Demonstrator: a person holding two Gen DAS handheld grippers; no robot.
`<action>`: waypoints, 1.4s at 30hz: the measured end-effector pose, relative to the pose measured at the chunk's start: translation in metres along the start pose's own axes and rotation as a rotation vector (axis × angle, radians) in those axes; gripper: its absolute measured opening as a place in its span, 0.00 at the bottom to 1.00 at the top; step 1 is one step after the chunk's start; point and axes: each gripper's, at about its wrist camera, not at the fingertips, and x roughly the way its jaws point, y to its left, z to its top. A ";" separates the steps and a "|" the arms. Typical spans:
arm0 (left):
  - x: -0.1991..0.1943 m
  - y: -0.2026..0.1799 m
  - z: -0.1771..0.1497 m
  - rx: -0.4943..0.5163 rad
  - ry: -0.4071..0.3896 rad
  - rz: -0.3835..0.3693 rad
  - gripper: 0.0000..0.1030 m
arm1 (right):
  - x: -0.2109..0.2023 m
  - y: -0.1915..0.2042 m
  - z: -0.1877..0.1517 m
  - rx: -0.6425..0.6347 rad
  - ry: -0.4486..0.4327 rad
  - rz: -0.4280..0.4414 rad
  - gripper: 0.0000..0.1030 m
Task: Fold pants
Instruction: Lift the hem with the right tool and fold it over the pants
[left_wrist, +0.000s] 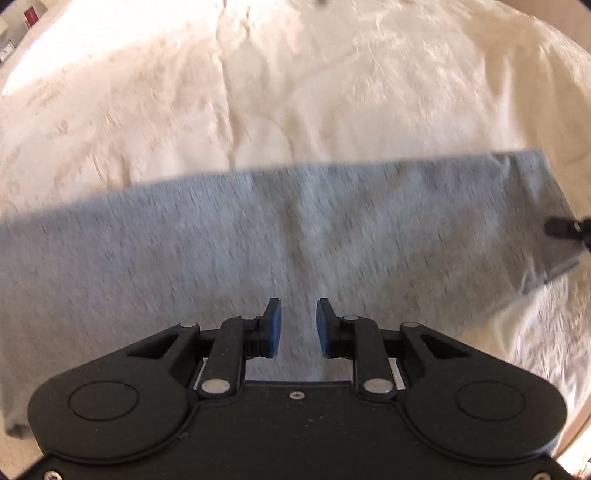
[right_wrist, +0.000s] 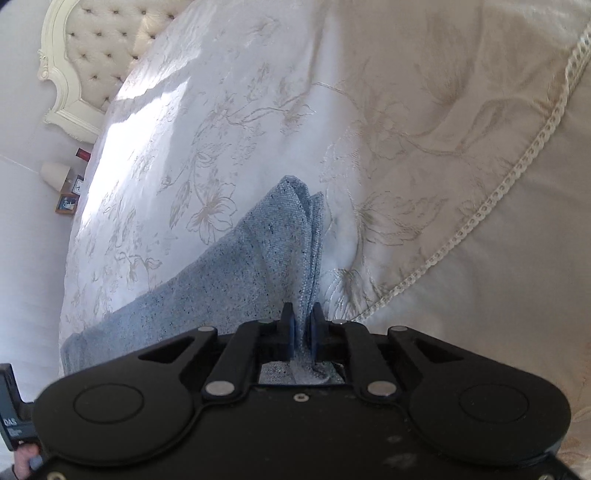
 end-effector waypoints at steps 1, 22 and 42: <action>0.003 0.003 0.009 -0.006 -0.009 0.016 0.30 | -0.003 0.005 0.000 -0.002 -0.006 0.003 0.09; 0.014 0.014 0.013 -0.102 0.028 -0.005 0.30 | -0.045 0.060 -0.014 -0.062 -0.057 0.004 0.09; -0.047 0.148 -0.028 -0.127 -0.045 0.009 0.31 | -0.044 0.268 -0.078 -0.254 -0.118 -0.066 0.09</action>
